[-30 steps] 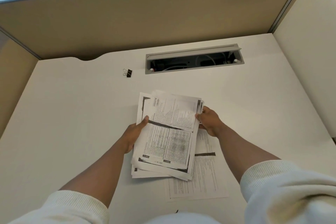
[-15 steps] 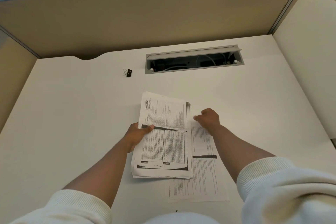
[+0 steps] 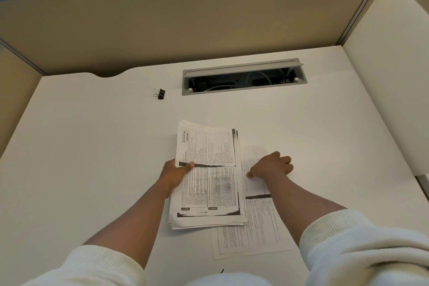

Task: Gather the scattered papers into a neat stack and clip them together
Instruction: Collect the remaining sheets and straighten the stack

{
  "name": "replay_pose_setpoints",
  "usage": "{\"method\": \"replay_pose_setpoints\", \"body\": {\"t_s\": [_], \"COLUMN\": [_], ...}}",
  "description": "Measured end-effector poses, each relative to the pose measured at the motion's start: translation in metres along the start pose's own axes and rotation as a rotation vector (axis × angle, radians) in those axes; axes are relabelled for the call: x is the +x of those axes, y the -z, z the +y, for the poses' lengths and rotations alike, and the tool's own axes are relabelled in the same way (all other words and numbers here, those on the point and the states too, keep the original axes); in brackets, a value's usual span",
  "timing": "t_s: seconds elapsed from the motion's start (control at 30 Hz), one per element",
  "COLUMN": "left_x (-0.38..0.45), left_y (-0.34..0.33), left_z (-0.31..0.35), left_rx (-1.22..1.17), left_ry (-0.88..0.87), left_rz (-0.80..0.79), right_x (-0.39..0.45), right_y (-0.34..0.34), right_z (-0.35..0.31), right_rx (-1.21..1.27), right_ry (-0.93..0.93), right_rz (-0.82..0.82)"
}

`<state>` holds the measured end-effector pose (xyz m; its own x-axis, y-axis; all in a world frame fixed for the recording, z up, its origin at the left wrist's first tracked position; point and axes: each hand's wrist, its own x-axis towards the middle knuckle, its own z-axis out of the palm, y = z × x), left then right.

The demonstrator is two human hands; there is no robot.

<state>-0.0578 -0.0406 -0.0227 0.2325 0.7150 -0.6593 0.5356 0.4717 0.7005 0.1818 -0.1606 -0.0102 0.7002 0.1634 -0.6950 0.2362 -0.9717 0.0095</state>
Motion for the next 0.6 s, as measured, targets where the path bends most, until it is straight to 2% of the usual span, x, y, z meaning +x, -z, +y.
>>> {"method": "replay_pose_setpoints", "body": {"t_s": [0.23,0.33,0.43,0.53,0.6], "left_x": [0.000,-0.001,-0.002,-0.002,-0.002], "left_y": [-0.002,-0.002,0.004,0.018,0.028], "left_z": [0.000,0.000,0.000,0.004,0.009], "left_rx": [-0.015,-0.022,-0.081,-0.167,-0.218], "left_ry": [0.016,0.021,0.018,0.010,-0.004], "left_rz": [0.010,0.006,-0.012,-0.014,-0.002], "right_x": [0.006,0.008,0.007,0.012,0.014], "right_y": [-0.009,-0.008,0.000,0.008,0.014], "right_z": [0.003,0.006,0.011,0.019,0.025], "right_rx": [0.064,0.239,0.152,0.211,0.266], "right_ry": [0.056,0.129,0.271,0.301,0.338], "right_rz": [0.051,-0.026,-0.150,-0.297,-0.336]}}
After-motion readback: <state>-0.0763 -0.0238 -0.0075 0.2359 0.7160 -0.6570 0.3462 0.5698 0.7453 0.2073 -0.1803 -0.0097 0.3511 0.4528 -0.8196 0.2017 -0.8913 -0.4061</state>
